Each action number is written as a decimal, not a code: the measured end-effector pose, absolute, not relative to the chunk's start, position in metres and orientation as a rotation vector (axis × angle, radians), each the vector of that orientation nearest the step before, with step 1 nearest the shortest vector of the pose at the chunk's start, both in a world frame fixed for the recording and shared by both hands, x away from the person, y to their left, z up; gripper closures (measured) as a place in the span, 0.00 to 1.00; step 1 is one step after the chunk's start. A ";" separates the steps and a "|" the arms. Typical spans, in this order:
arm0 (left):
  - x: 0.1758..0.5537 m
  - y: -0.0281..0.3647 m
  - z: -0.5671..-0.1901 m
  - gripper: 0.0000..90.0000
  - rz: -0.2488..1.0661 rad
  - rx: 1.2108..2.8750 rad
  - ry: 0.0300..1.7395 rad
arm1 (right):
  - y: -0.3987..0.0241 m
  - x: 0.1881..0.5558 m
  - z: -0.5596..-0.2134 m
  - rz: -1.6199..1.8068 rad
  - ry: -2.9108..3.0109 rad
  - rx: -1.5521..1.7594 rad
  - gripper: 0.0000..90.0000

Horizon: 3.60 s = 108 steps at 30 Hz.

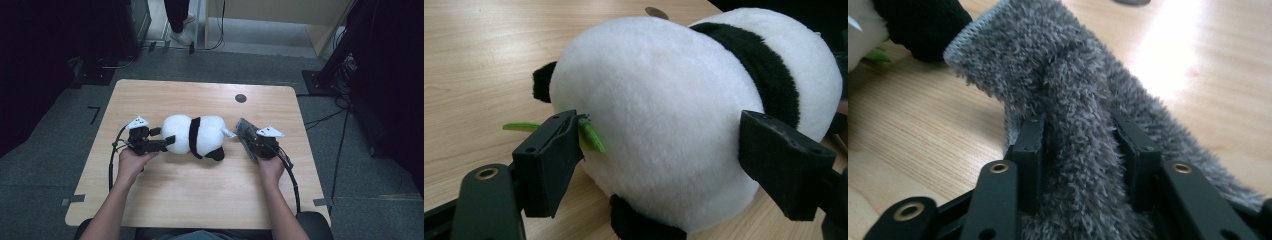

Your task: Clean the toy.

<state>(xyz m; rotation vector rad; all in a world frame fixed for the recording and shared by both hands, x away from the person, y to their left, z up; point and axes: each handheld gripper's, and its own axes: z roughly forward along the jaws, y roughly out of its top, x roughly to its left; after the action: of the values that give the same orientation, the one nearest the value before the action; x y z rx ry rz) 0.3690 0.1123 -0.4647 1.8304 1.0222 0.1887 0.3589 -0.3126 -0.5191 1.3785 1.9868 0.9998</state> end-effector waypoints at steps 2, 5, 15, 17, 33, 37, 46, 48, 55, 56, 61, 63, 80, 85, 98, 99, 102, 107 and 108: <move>0.369 0.112 -0.465 0.19 0.201 1.836 1.013 | -0.313 0.360 -0.520 0.996 1.990 1.399 0.71; 0.369 0.112 -0.465 0.18 0.201 1.839 1.012 | -0.313 0.361 -0.521 0.984 2.004 1.415 0.73; 0.370 0.113 -0.469 0.19 0.173 1.837 1.031 | -0.314 0.363 -0.521 0.976 2.025 1.422 0.75; 0.370 0.113 -0.469 0.19 0.182 1.837 1.024 | -0.316 0.363 -0.521 0.984 2.009 1.444 0.79; 0.367 0.112 -0.463 0.19 0.207 1.811 0.994 | -0.315 0.372 -0.461 1.082 2.043 1.402 0.85; 0.369 0.110 -0.466 0.18 0.196 1.806 0.995 | -0.307 0.373 -0.442 1.112 2.065 1.347 0.85; 0.376 0.108 -0.478 0.07 0.100 1.844 1.023 | -0.278 0.383 -0.405 1.137 2.138 1.235 0.85; 0.377 0.108 -0.479 0.08 0.086 1.854 1.020 | -0.271 0.386 -0.399 1.146 2.154 1.214 0.85; 0.374 0.108 -0.479 0.31 0.076 1.879 1.004 | -0.242 0.400 -0.384 1.159 2.218 1.144 0.85; 0.374 0.108 -0.478 0.34 0.076 1.881 1.003 | -0.237 0.402 -0.382 1.156 2.229 1.131 0.85; 0.372 0.108 -0.477 0.45 0.079 1.884 1.018 | -0.215 0.410 -0.376 1.147 2.286 1.099 0.85; 0.371 0.108 -0.476 0.49 0.085 1.885 1.023 | -0.207 0.414 -0.374 1.155 2.306 1.078 0.85; 0.364 0.105 -0.473 0.53 0.123 1.887 1.054 | -0.130 0.451 -0.373 1.091 2.456 0.977 0.85; 0.363 0.104 -0.473 0.53 0.138 1.881 1.053 | -0.111 0.458 -0.386 1.073 2.504 0.975 0.85; 0.363 0.104 -0.473 0.54 0.134 1.877 1.070 | -0.122 0.469 -0.403 0.908 2.616 0.996 0.84; 0.363 0.104 -0.473 0.54 0.135 1.875 1.071 | -0.126 0.470 -0.403 0.906 2.617 1.003 0.84; 0.363 0.104 -0.473 0.54 0.132 1.871 1.072 | -0.140 0.470 -0.402 0.920 2.608 1.020 0.84; 0.364 0.106 -0.474 0.54 0.114 1.859 1.076 | -0.163 0.469 -0.402 0.946 2.583 1.041 0.84; 0.363 0.106 -0.474 0.54 0.115 1.858 1.077 | -0.168 0.470 -0.403 0.951 2.577 1.051 0.84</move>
<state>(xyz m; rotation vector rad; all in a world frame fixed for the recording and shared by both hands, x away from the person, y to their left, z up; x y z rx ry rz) 0.3635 0.1057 -0.4742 1.8580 1.0773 0.1152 0.4697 -0.1681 -0.4027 1.0511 2.5770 0.9509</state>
